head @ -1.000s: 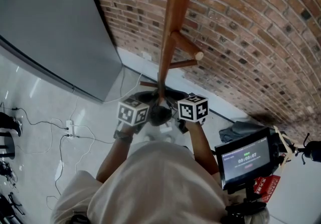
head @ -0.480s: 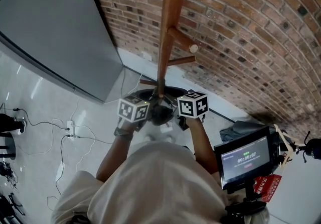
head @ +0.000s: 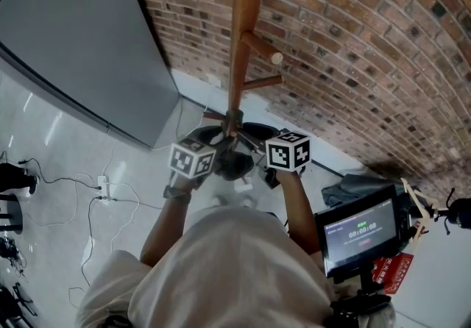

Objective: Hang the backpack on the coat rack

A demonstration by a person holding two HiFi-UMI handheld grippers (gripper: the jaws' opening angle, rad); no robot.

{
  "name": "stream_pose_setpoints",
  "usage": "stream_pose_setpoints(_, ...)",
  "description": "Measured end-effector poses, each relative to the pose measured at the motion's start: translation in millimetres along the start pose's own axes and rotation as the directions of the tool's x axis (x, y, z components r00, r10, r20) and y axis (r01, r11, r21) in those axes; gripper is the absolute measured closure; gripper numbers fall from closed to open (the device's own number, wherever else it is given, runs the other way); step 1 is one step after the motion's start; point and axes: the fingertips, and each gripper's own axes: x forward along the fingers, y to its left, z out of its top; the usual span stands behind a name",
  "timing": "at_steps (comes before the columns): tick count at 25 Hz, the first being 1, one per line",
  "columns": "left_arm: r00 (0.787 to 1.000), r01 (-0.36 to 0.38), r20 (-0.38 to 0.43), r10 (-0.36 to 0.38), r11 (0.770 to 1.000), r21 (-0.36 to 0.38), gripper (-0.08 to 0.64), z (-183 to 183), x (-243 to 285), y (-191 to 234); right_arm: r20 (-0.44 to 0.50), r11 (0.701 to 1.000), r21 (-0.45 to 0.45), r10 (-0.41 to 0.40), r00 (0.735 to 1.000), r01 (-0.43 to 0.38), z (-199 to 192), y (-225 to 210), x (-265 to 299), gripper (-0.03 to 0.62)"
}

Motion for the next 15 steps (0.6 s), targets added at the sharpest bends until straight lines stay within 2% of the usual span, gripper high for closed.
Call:
stream_pose_setpoints(5, 1.000, -0.005, 0.029, 0.005, 1.000, 0.008, 0.385, 2, -13, -1, 0.006, 0.999, -0.031, -0.031, 1.000, 0.031, 1, -2, -14, 0.468)
stream_pose_setpoints(8, 0.998, -0.018, 0.054, 0.017, 1.000, 0.024, 0.403, 8, -23, 1, 0.027, 0.994, -0.074, -0.076, 0.997, 0.078, 8, -4, -26, 0.482)
stream_pose_setpoints(12, 0.991, -0.055, 0.121, 0.050, 0.997, 0.045, 0.471, 30, -41, 4, 0.094, 0.980, -0.127, -0.143, 0.985, 0.154, 34, -5, -47, 0.523)
stream_pose_setpoints(15, 0.981, -0.077, 0.185, 0.060, 0.993, 0.087, 0.492, 56, -55, -1, 0.167, 0.965, -0.158, -0.183, 0.969, 0.209, 59, 0, -63, 0.562)
